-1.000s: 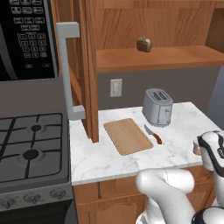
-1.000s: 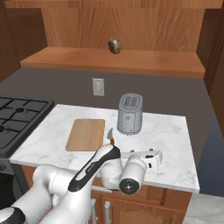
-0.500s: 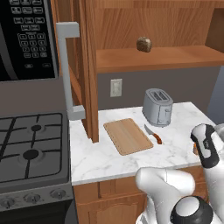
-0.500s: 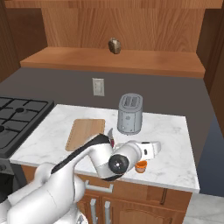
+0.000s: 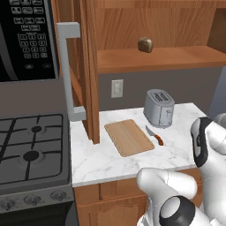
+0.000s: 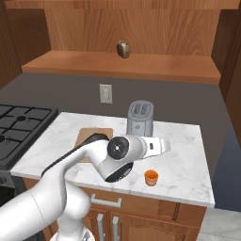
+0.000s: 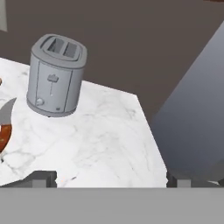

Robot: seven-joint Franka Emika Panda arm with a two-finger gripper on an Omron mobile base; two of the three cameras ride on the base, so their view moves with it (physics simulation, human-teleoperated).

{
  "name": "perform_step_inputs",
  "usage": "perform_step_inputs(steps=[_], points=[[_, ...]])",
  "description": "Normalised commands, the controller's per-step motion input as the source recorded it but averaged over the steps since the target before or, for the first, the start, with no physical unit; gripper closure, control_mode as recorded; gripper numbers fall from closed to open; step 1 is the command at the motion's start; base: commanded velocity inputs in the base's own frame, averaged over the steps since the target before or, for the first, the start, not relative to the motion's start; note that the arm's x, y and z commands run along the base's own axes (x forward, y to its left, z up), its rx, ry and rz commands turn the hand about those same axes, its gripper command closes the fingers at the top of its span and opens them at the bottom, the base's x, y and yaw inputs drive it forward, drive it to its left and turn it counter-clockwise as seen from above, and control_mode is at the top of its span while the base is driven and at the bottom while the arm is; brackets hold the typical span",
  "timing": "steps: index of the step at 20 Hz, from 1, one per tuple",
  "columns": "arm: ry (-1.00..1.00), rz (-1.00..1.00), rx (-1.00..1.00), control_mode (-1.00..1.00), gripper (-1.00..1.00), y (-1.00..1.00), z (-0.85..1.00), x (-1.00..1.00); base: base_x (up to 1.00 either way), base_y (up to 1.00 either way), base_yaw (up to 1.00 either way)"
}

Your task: Pick the bread, place it on the cutting board, pick the jam, place it on the counter, and close the cabinet.

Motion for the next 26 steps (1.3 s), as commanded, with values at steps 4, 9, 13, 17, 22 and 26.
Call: perform_step_inputs(steps=[4,9,13,17,22,26], points=[[0.12,0.00,0.00,-1.00,-1.00,0.07,0.34,0.00,0.00,0.00,0.00],[0.05,0.01,0.00,-1.00,-1.00,0.11,0.34,0.00,0.00,0.00,0.00],[0.00,0.00,0.02,-1.00,-1.00,0.14,0.30,-0.07,0.00,0.00,0.00],[-0.02,0.00,0.03,-1.00,-1.00,0.17,0.24,-0.18,0.00,0.00,0.00],[-0.08,0.00,0.03,-1.00,-1.00,0.18,0.23,-0.31,0.00,0.00,0.00],[-0.14,0.00,0.02,-1.00,-1.00,0.18,0.25,-0.25,0.00,0.00,0.00]])
